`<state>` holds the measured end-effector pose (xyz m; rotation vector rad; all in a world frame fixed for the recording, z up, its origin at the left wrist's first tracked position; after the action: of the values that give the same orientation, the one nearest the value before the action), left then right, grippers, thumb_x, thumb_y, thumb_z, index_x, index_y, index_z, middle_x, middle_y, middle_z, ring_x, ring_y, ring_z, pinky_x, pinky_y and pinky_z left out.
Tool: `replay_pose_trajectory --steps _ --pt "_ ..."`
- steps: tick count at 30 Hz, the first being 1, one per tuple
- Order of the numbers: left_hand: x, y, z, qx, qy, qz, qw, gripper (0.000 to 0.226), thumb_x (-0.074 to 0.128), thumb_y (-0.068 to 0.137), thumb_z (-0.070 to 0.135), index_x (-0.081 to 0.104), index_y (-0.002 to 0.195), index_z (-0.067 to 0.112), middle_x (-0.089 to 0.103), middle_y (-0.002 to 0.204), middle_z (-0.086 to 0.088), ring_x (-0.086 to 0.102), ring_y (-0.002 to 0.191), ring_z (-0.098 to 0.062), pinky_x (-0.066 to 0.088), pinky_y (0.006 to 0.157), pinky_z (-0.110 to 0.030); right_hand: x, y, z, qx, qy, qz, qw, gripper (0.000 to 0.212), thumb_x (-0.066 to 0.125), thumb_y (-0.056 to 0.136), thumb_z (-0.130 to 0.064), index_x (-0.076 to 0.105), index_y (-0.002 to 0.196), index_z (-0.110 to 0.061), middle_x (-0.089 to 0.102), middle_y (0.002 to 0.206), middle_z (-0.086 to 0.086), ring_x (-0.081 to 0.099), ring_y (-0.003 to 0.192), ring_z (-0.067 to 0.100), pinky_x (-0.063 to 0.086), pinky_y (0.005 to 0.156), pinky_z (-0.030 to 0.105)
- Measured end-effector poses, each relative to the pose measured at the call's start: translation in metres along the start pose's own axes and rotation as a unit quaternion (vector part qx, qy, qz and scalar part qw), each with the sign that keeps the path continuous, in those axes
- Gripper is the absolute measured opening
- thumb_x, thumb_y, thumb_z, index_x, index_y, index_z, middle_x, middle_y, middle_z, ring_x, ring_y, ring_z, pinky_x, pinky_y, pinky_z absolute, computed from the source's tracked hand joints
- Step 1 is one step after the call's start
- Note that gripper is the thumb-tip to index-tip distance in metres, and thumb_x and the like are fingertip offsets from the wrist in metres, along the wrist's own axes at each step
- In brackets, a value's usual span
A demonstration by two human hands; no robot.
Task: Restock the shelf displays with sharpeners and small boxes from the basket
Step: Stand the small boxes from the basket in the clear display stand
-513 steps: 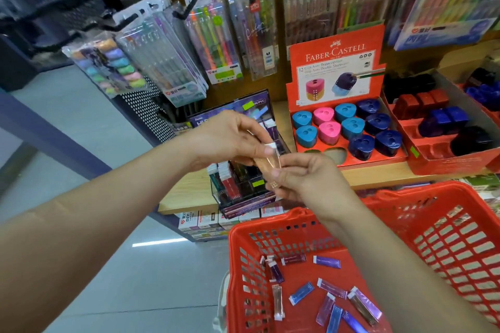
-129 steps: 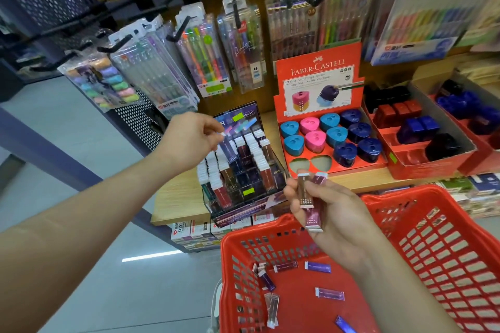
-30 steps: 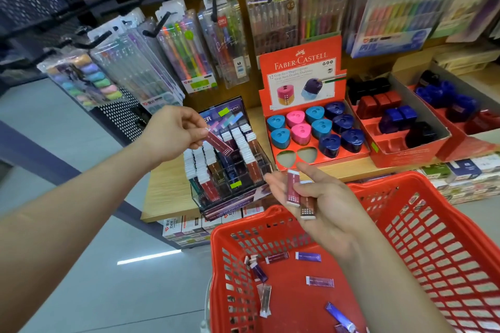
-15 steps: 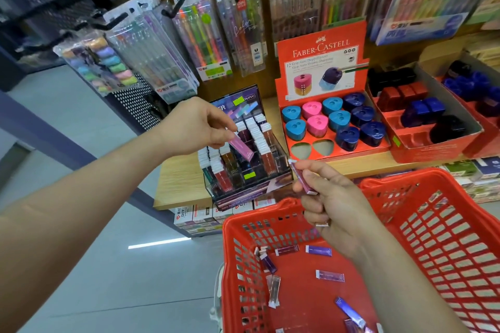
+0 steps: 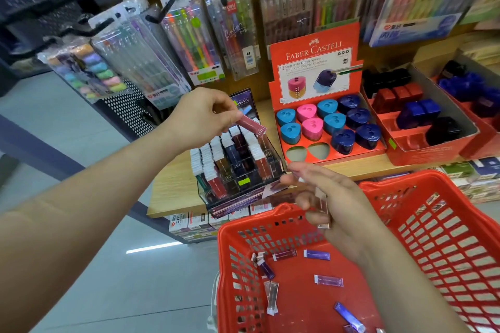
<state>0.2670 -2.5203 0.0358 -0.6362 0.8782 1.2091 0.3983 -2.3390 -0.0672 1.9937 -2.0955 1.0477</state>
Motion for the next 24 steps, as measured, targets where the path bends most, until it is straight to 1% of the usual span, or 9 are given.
replay_pose_trajectory --steps 2,4,7,9,11,14,19,21,24 --pt "0.003 0.005 -0.003 -0.011 0.002 -0.002 1.0 0.014 0.066 0.09 0.026 0.07 0.086 0.013 0.07 0.071 -0.001 0.065 0.057 -0.005 0.053 0.056 -0.02 -0.003 0.003 -0.001 0.002 -0.009 0.005 1.0 0.026 0.052 0.094 0.001 0.065 0.114 -0.009 0.074 0.096 0.013 0.045 0.045 0.008 0.021 0.033 0.015" --pt "0.004 0.008 -0.004 -0.003 0.042 0.0 0.999 0.014 0.066 0.089 0.026 0.07 0.084 0.014 0.07 0.069 0.0 0.065 0.056 -0.005 0.053 0.056 -0.02 -0.006 0.004 -0.002 -0.003 -0.015 0.004 1.0 0.029 0.05 0.095 0.004 0.062 0.116 -0.011 0.074 0.096 0.015 0.044 0.045 0.009 0.022 0.034 0.015" --pt "-0.002 0.01 -0.009 0.004 0.102 0.02 0.995 0.013 0.064 0.091 0.025 0.071 0.086 0.015 0.068 0.07 0.001 0.063 0.063 -0.013 0.054 0.062 -0.029 -0.007 0.006 -0.004 -0.013 -0.021 -0.002 1.0 0.028 0.054 0.095 -0.001 0.054 0.119 -0.016 0.074 0.095 0.017 0.042 0.044 0.01 0.025 0.036 0.016" --pt "-0.005 0.011 -0.017 0.005 0.12 0.039 0.992 0.015 0.062 0.092 0.024 0.071 0.089 0.013 0.069 0.074 -0.003 0.059 0.06 -0.013 0.052 0.06 -0.029 -0.007 0.008 -0.004 -0.018 -0.03 0.003 0.999 0.031 0.057 0.094 -0.005 0.051 0.12 -0.02 0.074 0.093 0.018 0.042 0.042 0.01 0.027 0.036 0.017" --pt "-0.005 0.012 -0.025 0.007 0.141 0.052 0.989 0.017 0.061 0.093 0.025 0.072 0.093 0.011 0.069 0.076 -0.005 0.061 0.063 -0.017 0.051 0.06 -0.029 -0.007 0.009 -0.006 -0.023 -0.038 0.008 0.999 0.032 0.06 0.092 -0.009 0.051 0.12 -0.023 0.074 0.09 0.018 0.04 0.04 0.01 0.027 0.036 0.018" --pt "0.0 0.013 -0.03 0.006 0.167 0.054 0.984 0.019 0.06 0.094 0.026 0.072 0.094 0.012 0.068 0.077 -0.001 0.062 0.073 -0.017 0.046 0.066 -0.026 -0.007 0.01 -0.009 -0.031 -0.052 0.011 0.998 0.031 0.061 0.091 -0.013 0.051 0.118 -0.025 0.074 0.084 0.016 0.039 0.038 0.01 0.027 0.036 0.018" --pt "0.015 0.018 -0.03 0.023 0.174 0.052 0.983 0.022 0.061 0.093 0.027 0.073 0.096 0.009 0.07 0.088 -0.004 0.064 0.084 -0.018 0.053 0.083 -0.033 -0.006 0.011 -0.006 -0.025 -0.055 0.017 0.998 0.038 0.062 0.091 -0.013 0.048 0.125 -0.025 0.074 0.087 0.017 0.039 0.039 0.011 0.027 0.036 0.018" --pt "0.022 0.019 -0.032 0.039 0.2 0.038 0.978 0.022 0.06 0.094 0.027 0.073 0.094 0.009 0.071 0.09 -0.004 0.062 0.084 -0.019 0.051 0.082 -0.032 -0.005 0.012 -0.005 -0.024 -0.062 0.017 0.998 0.04 0.063 0.091 -0.014 0.047 0.126 -0.025 0.075 0.088 0.016 0.04 0.04 0.012 0.027 0.037 0.019" --pt "0.033 0.023 -0.033 0.064 0.249 0.017 0.966 0.023 0.059 0.094 0.028 0.073 0.088 0.009 0.071 0.084 -0.006 0.062 0.08 -0.023 0.051 0.078 -0.034 -0.002 0.012 -0.006 -0.028 -0.067 0.009 0.997 0.039 0.064 0.09 -0.015 0.047 0.124 -0.025 0.075 0.088 0.016 0.04 0.04 0.011 0.026 0.037 0.019"
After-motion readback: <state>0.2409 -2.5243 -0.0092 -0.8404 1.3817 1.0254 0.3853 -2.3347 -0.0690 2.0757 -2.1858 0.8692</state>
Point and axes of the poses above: each hand's wrist, its own y-axis towards the middle knuckle, its own x-axis out of the palm, z = x × y, the point moved 4 cm from there along y, towards the middle knuckle
